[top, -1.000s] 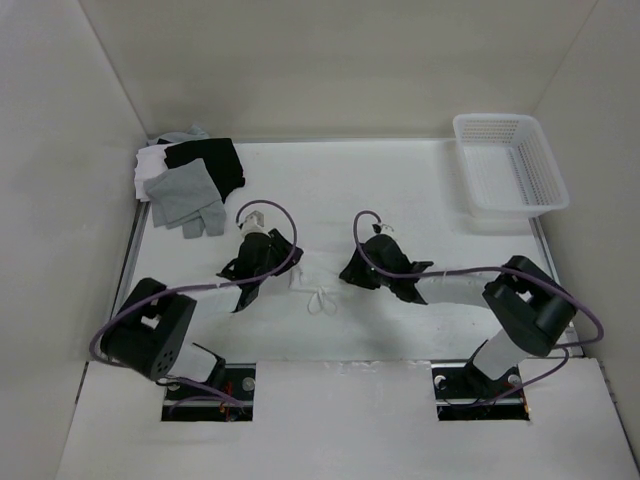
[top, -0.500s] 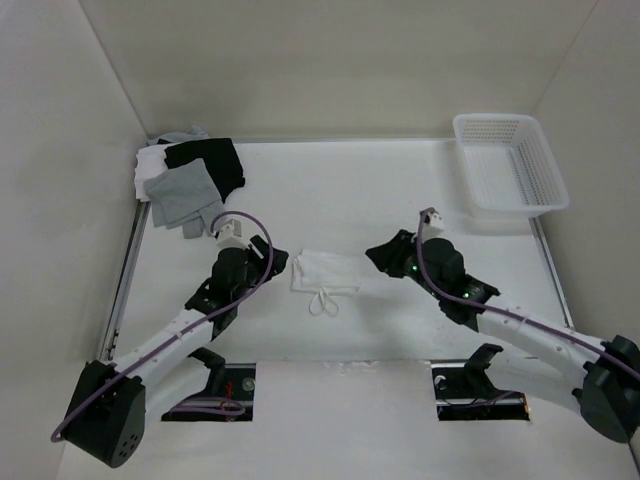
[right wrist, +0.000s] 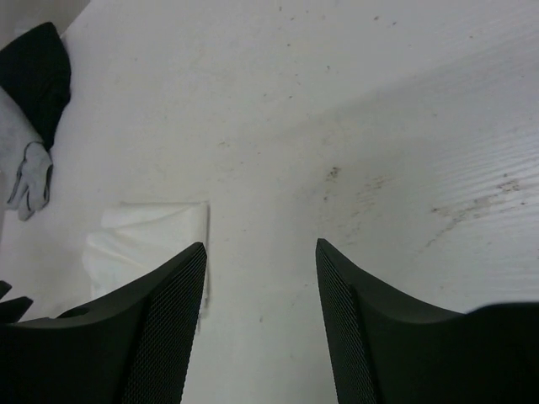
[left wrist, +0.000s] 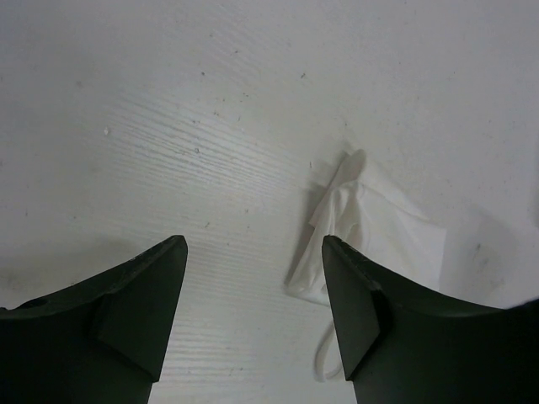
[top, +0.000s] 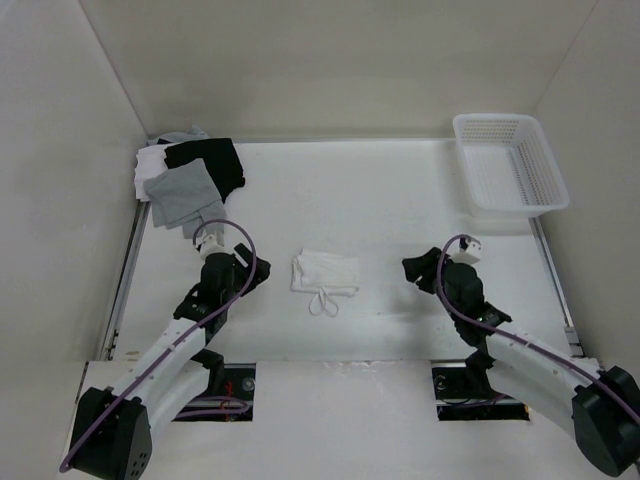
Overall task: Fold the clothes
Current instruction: Fold the tank top
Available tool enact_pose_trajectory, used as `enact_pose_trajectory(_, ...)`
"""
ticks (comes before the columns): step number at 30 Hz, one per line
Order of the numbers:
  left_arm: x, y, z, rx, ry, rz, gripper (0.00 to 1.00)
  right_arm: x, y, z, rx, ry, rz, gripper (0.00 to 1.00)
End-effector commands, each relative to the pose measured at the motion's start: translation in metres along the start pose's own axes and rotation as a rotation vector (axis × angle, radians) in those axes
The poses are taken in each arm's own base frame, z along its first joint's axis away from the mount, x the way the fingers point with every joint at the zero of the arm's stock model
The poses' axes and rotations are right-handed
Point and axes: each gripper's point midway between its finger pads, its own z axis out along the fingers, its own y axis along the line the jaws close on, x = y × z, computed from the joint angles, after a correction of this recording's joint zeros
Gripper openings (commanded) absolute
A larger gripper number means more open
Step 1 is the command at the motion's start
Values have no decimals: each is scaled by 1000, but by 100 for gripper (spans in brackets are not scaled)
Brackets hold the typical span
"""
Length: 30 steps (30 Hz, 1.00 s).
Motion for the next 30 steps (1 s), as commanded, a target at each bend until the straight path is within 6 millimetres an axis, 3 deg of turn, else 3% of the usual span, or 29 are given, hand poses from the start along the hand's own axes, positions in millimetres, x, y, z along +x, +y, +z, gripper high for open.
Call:
enact_pose_trajectory(1,-11,-16,-4,45,-19,-22,64,-26,5,4,-29,-121,38,61)
enact_pose_trajectory(5,-10,-12,-4,33,-12,-32,64,-28,3,3,-40,-135,46,67)
enact_pose_trajectory(30,0,-26,7,76,12,19,63,-20,3,10,-34,-92,40,70)
